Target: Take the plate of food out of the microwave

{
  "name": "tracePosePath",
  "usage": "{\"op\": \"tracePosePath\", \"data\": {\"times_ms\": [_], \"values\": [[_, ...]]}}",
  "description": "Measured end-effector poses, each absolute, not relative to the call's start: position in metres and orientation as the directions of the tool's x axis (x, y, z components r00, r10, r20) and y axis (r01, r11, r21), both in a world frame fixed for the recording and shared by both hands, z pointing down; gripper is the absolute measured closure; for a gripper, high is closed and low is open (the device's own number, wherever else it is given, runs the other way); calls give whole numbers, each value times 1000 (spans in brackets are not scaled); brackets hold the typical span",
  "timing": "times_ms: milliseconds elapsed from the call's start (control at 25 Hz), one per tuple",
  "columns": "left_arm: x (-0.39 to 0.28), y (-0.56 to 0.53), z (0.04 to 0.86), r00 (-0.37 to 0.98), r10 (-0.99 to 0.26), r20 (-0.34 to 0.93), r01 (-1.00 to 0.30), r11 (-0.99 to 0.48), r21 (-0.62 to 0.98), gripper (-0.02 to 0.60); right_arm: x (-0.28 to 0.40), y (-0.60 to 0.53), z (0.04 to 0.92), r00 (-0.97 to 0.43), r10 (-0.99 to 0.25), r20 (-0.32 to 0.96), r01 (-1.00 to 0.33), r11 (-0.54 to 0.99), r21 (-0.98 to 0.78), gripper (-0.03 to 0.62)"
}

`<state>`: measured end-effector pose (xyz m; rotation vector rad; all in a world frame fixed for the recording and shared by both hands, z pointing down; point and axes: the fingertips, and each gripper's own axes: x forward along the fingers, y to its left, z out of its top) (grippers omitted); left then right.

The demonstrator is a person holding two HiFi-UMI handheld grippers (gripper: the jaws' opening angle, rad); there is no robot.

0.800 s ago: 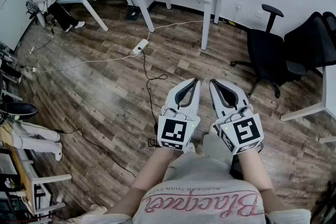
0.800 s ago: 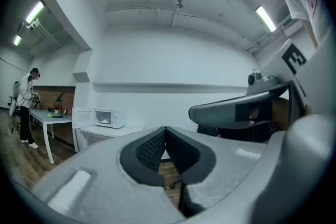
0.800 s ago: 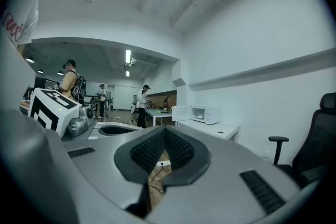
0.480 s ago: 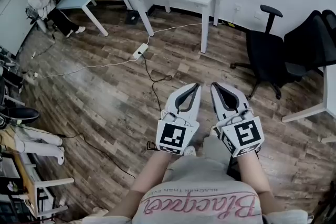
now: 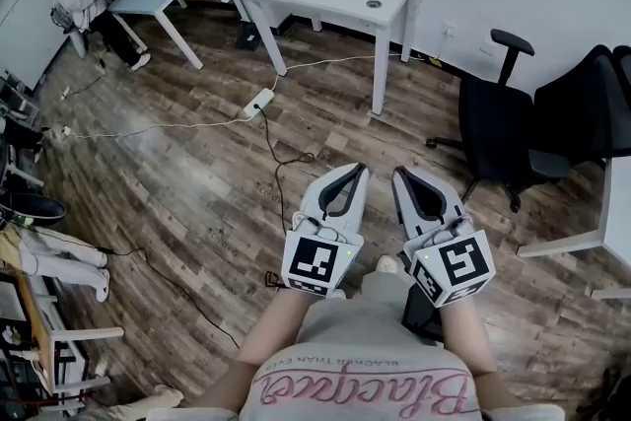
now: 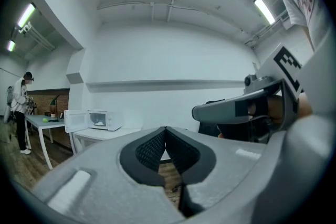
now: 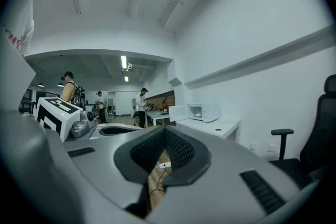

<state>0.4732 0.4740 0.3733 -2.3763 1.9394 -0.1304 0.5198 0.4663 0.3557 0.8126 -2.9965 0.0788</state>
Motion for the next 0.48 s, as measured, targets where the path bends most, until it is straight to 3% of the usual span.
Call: {"op": "tracePosePath", "data": {"times_ms": [480], "values": [[508,411,365,140,-990,-12,-986,-139,-91,575,538,410,357,-909,-411,71,-414,910,-32,583]]}}
